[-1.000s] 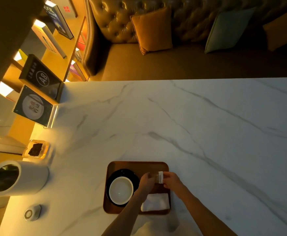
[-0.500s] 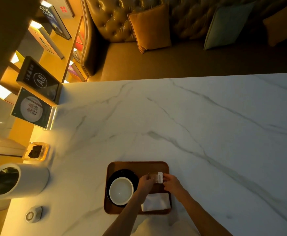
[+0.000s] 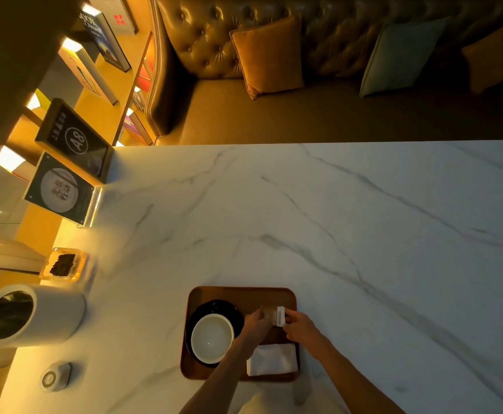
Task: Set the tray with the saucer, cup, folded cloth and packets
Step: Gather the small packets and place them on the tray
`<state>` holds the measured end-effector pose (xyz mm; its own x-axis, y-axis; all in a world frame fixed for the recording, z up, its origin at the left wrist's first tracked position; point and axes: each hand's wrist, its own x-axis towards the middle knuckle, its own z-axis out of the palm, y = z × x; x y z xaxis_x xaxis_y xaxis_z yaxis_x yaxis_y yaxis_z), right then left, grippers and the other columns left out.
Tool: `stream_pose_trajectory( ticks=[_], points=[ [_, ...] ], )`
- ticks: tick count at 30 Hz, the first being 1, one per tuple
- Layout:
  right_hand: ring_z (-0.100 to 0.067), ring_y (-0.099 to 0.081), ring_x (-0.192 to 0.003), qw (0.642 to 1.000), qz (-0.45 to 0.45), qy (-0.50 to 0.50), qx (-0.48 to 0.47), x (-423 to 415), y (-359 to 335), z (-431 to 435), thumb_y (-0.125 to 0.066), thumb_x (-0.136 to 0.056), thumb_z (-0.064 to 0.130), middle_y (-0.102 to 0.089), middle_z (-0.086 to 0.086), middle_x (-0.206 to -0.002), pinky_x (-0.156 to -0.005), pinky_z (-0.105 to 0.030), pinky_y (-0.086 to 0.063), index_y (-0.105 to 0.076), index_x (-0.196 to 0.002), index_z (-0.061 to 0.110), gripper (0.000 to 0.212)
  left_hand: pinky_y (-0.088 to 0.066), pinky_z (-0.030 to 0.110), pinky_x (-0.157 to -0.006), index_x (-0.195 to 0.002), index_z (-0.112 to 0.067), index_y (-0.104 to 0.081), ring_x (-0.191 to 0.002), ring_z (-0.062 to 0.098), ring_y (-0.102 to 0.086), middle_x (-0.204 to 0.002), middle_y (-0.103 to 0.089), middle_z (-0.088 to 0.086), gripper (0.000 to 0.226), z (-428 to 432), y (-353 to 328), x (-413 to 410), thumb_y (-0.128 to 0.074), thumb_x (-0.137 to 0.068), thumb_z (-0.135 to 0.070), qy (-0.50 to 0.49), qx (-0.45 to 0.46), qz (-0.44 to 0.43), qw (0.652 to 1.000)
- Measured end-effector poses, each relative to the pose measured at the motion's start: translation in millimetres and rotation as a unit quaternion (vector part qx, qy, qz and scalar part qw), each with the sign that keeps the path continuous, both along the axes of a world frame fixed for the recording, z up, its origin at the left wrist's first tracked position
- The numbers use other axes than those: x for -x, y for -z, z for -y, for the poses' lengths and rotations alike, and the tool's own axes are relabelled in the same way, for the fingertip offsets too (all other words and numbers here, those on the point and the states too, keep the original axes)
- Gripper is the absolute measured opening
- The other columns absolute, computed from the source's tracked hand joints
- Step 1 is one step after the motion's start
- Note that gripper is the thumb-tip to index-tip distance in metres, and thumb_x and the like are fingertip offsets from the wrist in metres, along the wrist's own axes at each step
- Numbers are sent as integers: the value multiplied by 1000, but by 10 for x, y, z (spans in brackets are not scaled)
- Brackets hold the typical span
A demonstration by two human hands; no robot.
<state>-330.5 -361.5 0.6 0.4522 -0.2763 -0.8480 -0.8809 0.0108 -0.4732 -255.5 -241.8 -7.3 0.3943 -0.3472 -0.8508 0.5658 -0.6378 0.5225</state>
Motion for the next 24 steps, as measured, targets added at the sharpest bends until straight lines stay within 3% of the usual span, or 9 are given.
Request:
stream_pose_trajectory(
  ticks=[9,12,15,18,22,24],
  points=[
    [-30,-61,-105,998,6,38,-53,28,4,-1,-50,-91,-4,-59,-17,-126,-78,-31,-54,-42,-142,11,53,-55,39,-95,-114,-4,-66,-105,27,-66,-111,-69,16,28,-27,-7,-12,-52,-91,-9,2,-22,13,1000],
    [-32,-60,-106,996,9,55,-69,34,3,5,-50,-92,-5,-58,-19,-126,-85,-35,-52,-42,-141,10,53,-54,33,-87,-114,-6,-66,-98,22,-65,-109,-69,13,26,-43,-14,-4,-56,-91,-13,5,-19,17,1000],
    [-31,-58,-114,995,8,62,-76,43,-16,9,-51,-93,-1,-56,-18,-129,-92,-39,-52,-42,-141,11,51,-53,32,-89,-114,-8,-66,-100,21,-65,-109,-69,12,25,-52,-13,3,-58,-92,-17,11,-20,21,1000],
    [-30,-56,-117,994,10,66,-81,50,-33,6,-51,-93,0,-54,-17,-132,-95,-40,-52,-41,-142,12,51,-54,33,-90,-111,-10,-67,-100,21,-65,-109,-69,12,22,-69,-33,4,-57,-92,-13,9,-18,19,1000],
    [-31,-53,-120,992,13,77,-97,46,-60,-8,-52,-93,1,-52,-17,-134,-98,-42,-51,-41,-141,12,51,-55,23,-74,-92,-21,-66,-88,14,-66,-92,-68,2,17,-87,-76,13,-57,-90,-7,-5,5,19,1000],
    [-30,-52,-121,991,13,84,-104,41,-74,-16,-53,-93,1,-51,-17,-135,-99,-42,-51,-42,-141,12,51,-56,25,-76,-95,-19,-65,-89,14,-66,-91,-67,0,17,-87,-79,4,-57,-89,-5,-6,3,27,1000]
  ],
)
